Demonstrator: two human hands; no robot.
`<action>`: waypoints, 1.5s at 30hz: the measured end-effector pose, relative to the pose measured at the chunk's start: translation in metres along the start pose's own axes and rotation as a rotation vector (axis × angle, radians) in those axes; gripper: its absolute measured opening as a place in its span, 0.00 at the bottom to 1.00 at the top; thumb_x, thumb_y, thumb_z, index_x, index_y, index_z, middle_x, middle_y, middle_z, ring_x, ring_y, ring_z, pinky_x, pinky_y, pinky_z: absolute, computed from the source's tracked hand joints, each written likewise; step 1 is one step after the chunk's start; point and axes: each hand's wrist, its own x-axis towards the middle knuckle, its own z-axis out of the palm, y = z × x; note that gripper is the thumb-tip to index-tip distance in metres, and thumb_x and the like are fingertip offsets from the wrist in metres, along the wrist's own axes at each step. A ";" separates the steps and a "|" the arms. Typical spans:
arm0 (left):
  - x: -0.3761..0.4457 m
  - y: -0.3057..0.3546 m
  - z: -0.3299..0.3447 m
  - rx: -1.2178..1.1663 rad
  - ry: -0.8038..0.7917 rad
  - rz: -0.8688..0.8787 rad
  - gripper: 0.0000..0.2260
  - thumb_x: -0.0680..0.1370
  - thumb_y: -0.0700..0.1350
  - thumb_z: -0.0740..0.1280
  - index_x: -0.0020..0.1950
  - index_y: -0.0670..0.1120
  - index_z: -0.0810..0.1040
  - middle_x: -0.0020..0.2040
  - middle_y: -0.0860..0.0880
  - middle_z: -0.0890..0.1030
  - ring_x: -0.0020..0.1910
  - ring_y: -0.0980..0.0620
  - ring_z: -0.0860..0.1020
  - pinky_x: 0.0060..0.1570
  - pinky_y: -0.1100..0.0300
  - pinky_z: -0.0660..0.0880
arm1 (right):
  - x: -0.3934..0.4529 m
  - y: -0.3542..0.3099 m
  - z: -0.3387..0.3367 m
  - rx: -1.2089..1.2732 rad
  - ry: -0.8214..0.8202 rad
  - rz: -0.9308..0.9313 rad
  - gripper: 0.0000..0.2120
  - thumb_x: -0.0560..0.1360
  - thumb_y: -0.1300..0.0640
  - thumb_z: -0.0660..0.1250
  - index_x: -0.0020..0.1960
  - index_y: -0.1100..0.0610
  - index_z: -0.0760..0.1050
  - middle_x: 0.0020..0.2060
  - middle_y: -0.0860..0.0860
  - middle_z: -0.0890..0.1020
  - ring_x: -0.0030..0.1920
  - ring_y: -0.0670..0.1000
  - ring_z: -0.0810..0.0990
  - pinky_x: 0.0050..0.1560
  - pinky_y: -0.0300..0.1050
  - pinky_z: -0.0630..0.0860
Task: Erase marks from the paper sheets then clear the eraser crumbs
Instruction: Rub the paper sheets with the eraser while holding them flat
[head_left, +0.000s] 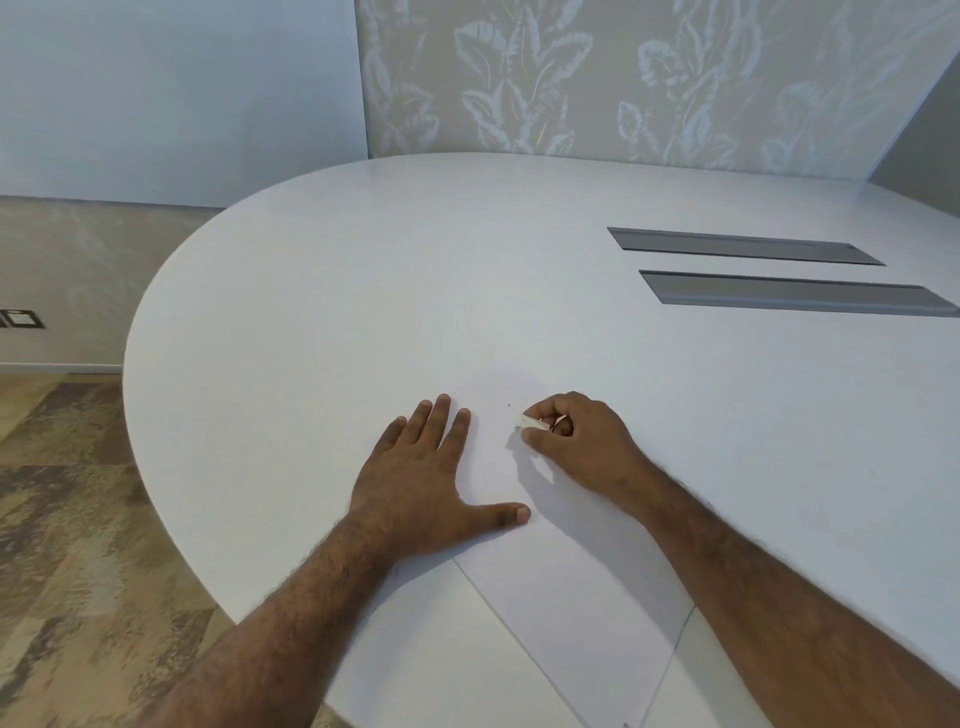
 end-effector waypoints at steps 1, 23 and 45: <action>-0.001 -0.001 -0.001 0.000 0.003 0.009 0.53 0.65 0.83 0.44 0.81 0.52 0.38 0.79 0.55 0.35 0.79 0.56 0.36 0.77 0.53 0.38 | -0.003 0.001 -0.002 0.078 -0.024 0.006 0.02 0.71 0.48 0.71 0.42 0.44 0.79 0.33 0.44 0.81 0.30 0.38 0.76 0.31 0.29 0.71; 0.027 0.062 0.004 0.110 -0.021 0.338 0.31 0.82 0.62 0.45 0.81 0.48 0.46 0.82 0.51 0.47 0.80 0.55 0.45 0.76 0.57 0.39 | 0.007 0.016 -0.006 0.749 0.100 0.149 0.12 0.76 0.50 0.68 0.48 0.59 0.80 0.32 0.50 0.75 0.34 0.48 0.72 0.41 0.42 0.73; 0.043 0.035 0.003 0.029 -0.029 -0.027 0.37 0.79 0.69 0.44 0.81 0.47 0.43 0.82 0.52 0.42 0.80 0.54 0.42 0.78 0.55 0.42 | 0.009 0.024 -0.002 0.778 0.152 0.123 0.08 0.73 0.49 0.70 0.39 0.53 0.79 0.26 0.46 0.73 0.29 0.47 0.68 0.35 0.43 0.66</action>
